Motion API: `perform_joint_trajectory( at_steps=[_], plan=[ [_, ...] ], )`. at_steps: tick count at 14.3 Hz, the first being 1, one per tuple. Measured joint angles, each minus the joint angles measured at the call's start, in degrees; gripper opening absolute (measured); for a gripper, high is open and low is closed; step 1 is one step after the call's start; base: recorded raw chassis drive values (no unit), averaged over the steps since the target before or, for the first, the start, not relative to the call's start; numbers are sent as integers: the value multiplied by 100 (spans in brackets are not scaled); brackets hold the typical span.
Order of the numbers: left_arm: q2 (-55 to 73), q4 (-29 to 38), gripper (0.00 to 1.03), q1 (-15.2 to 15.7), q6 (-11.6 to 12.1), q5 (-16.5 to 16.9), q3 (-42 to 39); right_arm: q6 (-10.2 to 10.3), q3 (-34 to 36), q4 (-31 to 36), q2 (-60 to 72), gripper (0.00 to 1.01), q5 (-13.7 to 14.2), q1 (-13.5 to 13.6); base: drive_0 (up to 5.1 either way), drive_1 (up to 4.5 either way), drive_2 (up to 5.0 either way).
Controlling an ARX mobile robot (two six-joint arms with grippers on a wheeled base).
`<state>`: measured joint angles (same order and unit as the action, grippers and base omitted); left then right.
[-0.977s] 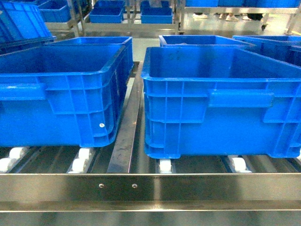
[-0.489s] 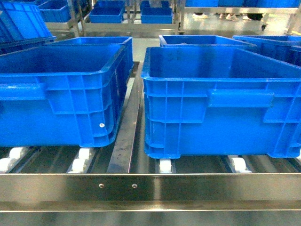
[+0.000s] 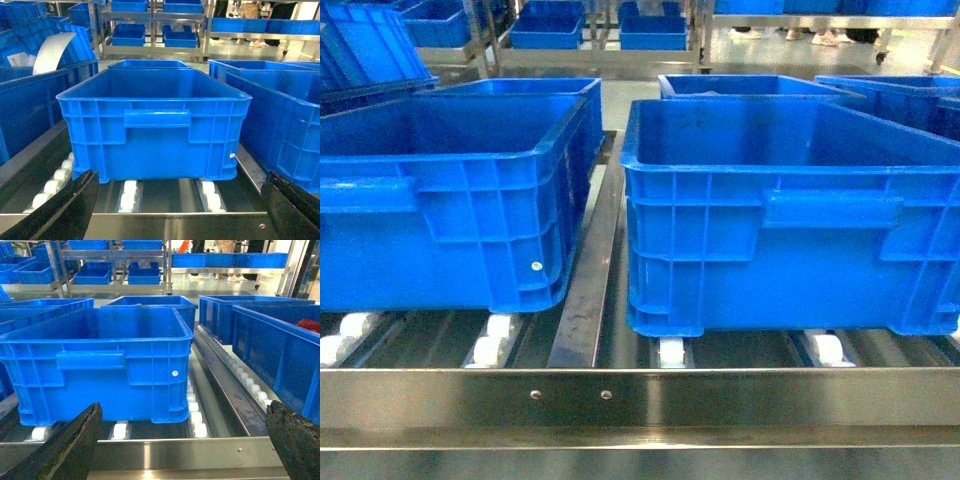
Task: Sort blue parts and orange caps into right shelf containers
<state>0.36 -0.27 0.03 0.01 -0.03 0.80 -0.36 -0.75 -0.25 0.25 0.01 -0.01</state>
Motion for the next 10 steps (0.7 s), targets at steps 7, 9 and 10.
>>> perform_joint_trajectory(
  at_steps=[7, 9, 10],
  plan=[
    [0, 0, 98, 0, 0, -2, 2, 0, 0, 0, 0, 98, 0, 0, 0, 0, 0],
    [0, 0, 98, 0, -2, -2, 2, 0, 0, 0, 0, 98, 0, 0, 0, 0, 0],
    [0, 0, 98, 0, 0, 0, 2, 0, 0, 2, 0, 98, 0, 0, 0, 0, 0]
  ],
)
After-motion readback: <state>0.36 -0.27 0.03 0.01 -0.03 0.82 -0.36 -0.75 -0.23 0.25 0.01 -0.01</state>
